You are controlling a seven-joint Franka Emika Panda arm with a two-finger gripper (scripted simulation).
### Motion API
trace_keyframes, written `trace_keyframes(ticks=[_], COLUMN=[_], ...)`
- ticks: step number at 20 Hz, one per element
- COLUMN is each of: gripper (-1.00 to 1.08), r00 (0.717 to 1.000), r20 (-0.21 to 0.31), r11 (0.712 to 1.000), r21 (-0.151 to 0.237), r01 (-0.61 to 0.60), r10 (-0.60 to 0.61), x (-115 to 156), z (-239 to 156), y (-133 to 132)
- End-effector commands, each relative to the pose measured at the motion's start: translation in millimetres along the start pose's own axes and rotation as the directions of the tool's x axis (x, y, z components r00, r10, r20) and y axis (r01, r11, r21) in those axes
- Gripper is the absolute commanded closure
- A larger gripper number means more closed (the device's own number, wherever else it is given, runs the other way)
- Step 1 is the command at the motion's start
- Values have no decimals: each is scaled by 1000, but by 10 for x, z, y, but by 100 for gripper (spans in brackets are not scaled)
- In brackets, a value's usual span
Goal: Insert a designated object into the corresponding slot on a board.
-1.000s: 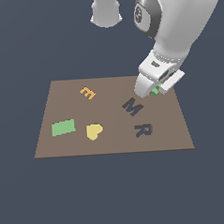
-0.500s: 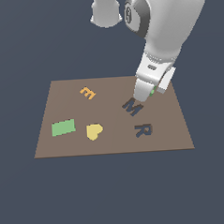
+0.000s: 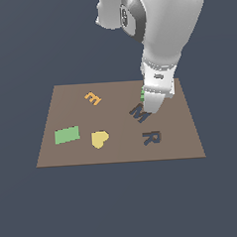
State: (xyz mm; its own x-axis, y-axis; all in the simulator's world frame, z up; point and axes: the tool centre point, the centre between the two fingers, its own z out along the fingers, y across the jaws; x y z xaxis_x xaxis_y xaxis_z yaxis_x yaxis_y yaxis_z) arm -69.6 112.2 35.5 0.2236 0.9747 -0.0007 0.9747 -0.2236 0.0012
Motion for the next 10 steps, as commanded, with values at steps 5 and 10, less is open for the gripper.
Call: trace_keyframes(ticks=[5, 10], gripper=[108, 108], r00=[973, 917], r20=[0, 0], r11=[973, 917], r21=[-1, -1], r01=[231, 399], r10=[-231, -399], x=[-124, -193], z=[-16, -26], y=[148, 280])
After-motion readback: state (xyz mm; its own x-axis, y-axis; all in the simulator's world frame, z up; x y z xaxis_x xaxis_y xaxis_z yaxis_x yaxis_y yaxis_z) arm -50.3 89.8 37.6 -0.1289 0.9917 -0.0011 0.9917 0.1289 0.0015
